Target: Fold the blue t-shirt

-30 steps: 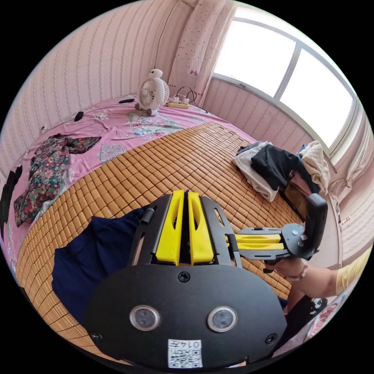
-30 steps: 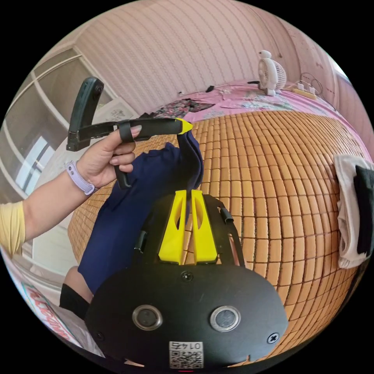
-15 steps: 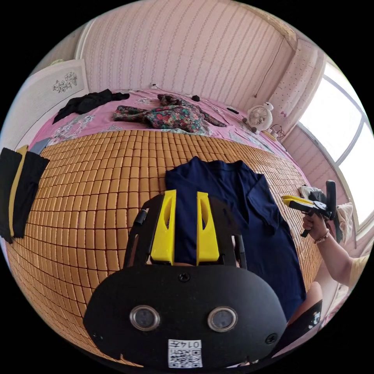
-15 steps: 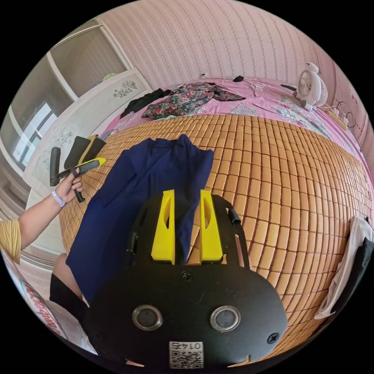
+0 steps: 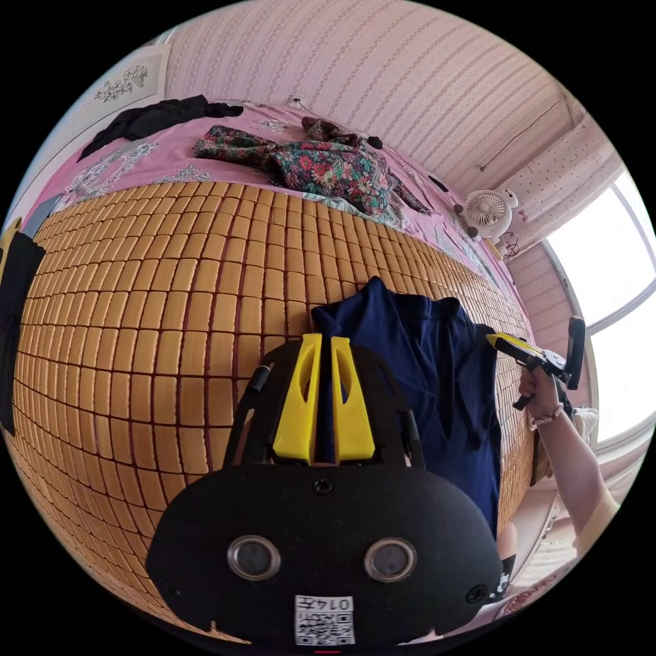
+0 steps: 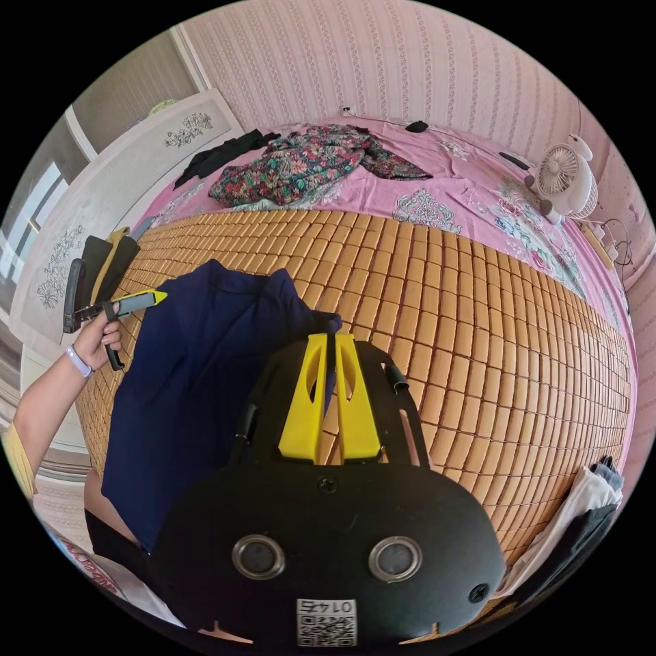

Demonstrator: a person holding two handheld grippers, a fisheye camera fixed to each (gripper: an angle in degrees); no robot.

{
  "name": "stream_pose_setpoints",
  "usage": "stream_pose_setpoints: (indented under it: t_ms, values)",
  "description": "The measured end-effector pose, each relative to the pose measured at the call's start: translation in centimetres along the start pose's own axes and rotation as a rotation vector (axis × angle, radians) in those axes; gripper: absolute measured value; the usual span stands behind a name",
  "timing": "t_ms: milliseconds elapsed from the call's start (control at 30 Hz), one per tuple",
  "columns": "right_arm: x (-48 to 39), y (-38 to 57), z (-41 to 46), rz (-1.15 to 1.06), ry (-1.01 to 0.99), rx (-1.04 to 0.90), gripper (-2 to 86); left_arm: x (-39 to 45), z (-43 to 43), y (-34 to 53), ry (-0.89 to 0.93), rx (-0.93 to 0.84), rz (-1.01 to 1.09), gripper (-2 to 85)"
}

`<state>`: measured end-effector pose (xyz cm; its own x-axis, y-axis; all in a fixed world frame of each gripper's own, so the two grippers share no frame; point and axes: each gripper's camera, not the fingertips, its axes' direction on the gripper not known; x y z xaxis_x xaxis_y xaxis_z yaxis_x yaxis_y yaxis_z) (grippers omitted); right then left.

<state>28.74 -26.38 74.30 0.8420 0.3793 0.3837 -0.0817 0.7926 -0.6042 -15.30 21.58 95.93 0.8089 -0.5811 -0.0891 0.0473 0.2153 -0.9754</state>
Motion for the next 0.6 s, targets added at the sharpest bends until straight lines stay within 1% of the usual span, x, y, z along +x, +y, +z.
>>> stream_pose_setpoints:
  t_ms: [167, 267, 333, 433, 500, 533, 567, 600]
  values:
    - [-0.4, 0.7, -5.4, 0.029, -0.115, 0.119, 1.5, 1.4, -6.7, 1.5, 0.064, 0.131, 0.080, 0.3]
    - [-2.2, 3.4, -9.8, -0.035, -0.183, 0.172, 1.3, 2.9, -12.0, 4.8, 0.131, 0.179, 0.183, 0.3]
    - [-3.8, 7.3, -13.3, -0.109, -0.241, 0.188, 1.4, 3.6, -15.1, 8.0, 0.155, 0.200, 0.240, 0.3]
    - [-6.1, 13.5, -17.1, -0.209, -0.263, 0.189, 1.8, 4.1, -19.4, 14.9, 0.168, 0.185, 0.352, 0.2]
    - [-7.4, 17.7, -18.1, -0.251, -0.301, 0.155, 2.1, 3.6, -21.3, 22.0, 0.155, 0.137, 0.399, 0.5]
    - [-8.3, 20.7, -18.0, -0.278, -0.348, 0.112, 2.3, 3.2, -21.5, 23.9, 0.165, 0.118, 0.396, 0.6]
    - [-8.7, 22.1, -17.7, -0.281, -0.364, 0.086, 2.3, 2.3, -21.8, 27.8, 0.190, 0.082, 0.373, 0.9]
    - [-9.6, 25.0, -16.6, -0.262, -0.365, 0.021, 2.5, 1.0, -21.7, 31.7, 0.208, 0.037, 0.300, 1.2]
